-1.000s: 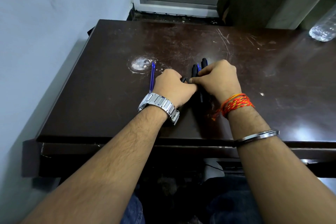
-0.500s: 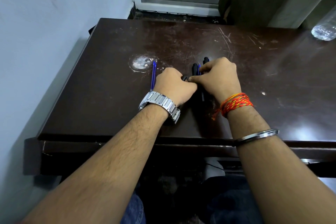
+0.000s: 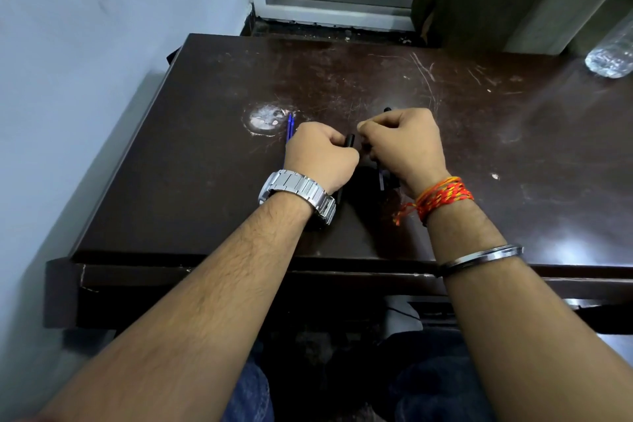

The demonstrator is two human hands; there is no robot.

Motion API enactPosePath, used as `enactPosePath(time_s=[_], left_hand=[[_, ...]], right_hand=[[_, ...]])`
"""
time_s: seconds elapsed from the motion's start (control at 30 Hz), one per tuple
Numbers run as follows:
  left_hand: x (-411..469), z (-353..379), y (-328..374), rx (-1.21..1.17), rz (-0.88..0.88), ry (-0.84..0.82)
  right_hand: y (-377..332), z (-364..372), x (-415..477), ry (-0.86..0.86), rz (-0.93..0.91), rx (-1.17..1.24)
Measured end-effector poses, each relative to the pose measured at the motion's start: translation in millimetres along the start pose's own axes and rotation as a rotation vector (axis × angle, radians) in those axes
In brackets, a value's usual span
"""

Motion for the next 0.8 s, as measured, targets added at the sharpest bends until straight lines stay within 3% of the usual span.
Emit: enactPosePath(time_s=[0.2,0.8], left_hand=[[0.7,-3.0,-2.0,0.027,-0.033,0.001],[-5.7,1.6,4.3,0.181,0.06,-0.025]], right_hand=[[4.5,-16.4,3.0,0.14,-0.033,-0.132],[-1.8,-11.1,-3.1,0.128,-0.111,-0.188]])
Point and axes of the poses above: each hand's wrist, its own x-axis towards the middle knuckle, its own z-axis out of the palm, y = z × x, the point moved 2 cm from there along x, towards the middle knuckle, and after that the axes turned 3 degrees about y, right-handed, at the moved point
